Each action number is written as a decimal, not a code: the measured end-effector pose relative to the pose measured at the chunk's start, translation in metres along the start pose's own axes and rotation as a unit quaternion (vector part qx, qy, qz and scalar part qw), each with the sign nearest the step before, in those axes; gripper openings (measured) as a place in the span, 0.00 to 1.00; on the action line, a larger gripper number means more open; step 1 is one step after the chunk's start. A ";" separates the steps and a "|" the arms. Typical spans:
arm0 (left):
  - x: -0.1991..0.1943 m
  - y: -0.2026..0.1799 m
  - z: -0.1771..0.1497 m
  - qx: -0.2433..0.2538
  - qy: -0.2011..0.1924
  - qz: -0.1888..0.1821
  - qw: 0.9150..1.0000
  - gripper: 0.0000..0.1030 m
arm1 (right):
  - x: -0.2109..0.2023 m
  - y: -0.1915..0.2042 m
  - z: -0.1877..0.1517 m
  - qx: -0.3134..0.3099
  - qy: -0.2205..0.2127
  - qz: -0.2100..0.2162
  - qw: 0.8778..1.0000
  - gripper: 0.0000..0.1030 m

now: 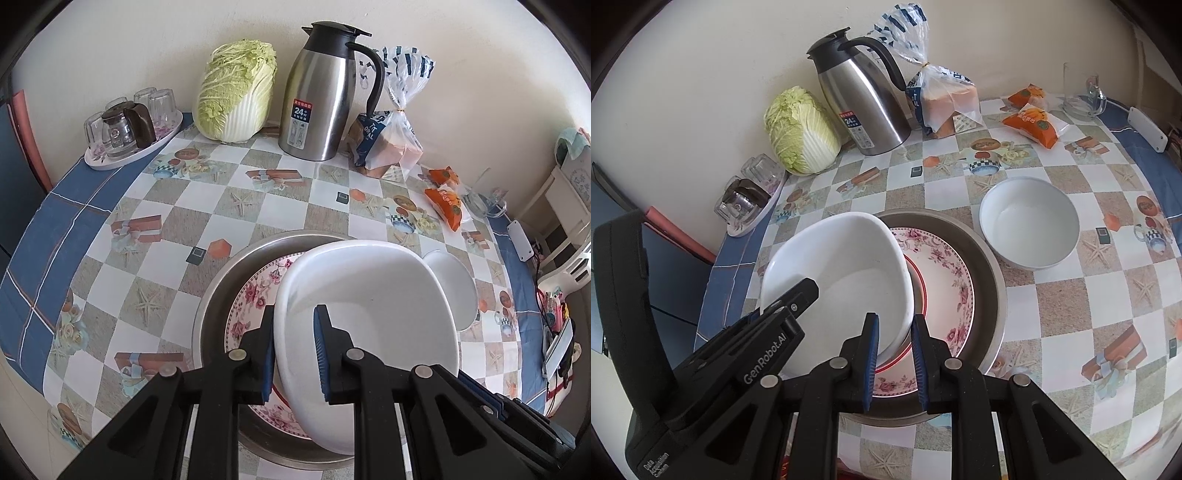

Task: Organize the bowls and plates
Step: 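Lower the white square bowl into the red-rimmed bowl with both grippers, then open both grippers and withdraw from the white square bowl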

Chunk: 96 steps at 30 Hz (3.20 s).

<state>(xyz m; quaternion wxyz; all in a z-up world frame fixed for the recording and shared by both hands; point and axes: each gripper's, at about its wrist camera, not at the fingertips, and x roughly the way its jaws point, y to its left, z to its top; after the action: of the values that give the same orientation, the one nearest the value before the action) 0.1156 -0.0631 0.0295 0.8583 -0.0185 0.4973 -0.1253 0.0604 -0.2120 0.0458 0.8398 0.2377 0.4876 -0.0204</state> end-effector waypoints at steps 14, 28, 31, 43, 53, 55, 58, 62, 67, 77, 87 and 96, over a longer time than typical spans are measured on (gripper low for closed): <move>0.009 0.001 0.000 -0.003 0.011 0.004 1.000 0.18 | 0.007 -0.002 -0.001 0.004 0.011 -0.002 1.000 0.20; 0.011 0.001 0.001 -0.001 0.012 0.008 1.000 0.18 | 0.013 -0.004 -0.001 0.007 0.021 -0.004 1.000 0.20; 0.012 0.001 0.002 -0.001 0.010 0.008 1.000 0.18 | 0.014 -0.004 -0.001 0.006 0.019 -0.004 1.000 0.20; 0.015 -0.001 0.005 0.002 0.005 0.010 1.000 0.19 | 0.018 -0.006 0.003 0.007 0.010 0.002 1.000 0.20; 0.004 -0.004 0.006 0.014 -0.009 0.019 1.000 0.26 | 0.014 -0.005 0.005 0.004 0.007 0.009 1.000 0.20; -0.002 -0.004 0.007 0.014 -0.018 0.019 1.000 0.29 | 0.010 -0.004 0.005 0.001 0.002 0.013 1.000 0.20; -0.010 -0.003 0.009 0.013 -0.029 0.016 0.999 0.30 | 0.003 -0.002 0.006 -0.006 -0.006 0.011 1.000 0.20; -0.017 -0.003 0.009 0.015 -0.036 0.014 0.999 0.35 | -0.002 -0.002 0.006 -0.006 -0.010 0.015 1.000 0.20; -0.019 -0.003 0.008 0.014 -0.037 0.014 0.999 0.40 | -0.004 -0.001 0.007 -0.012 -0.013 0.015 1.000 0.20; -0.019 -0.003 0.008 0.013 -0.034 0.016 0.999 0.41 | 0.004 -0.011 0.006 0.001 0.000 0.011 1.000 0.20; -0.020 0.001 0.009 0.007 -0.038 0.027 0.999 0.73 | -0.012 -0.008 0.010 0.001 -0.021 0.008 1.000 0.39; -0.020 0.014 0.009 -0.015 -0.046 0.053 0.997 0.97 | -0.009 -0.016 0.013 0.004 -0.019 -0.022 1.000 0.73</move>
<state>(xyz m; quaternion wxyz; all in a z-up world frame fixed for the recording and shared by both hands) 0.1170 -0.0459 0.0489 0.8855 -0.0106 0.4591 -0.0711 0.0613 -0.2335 0.0527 0.8472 0.2301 0.4767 -0.0451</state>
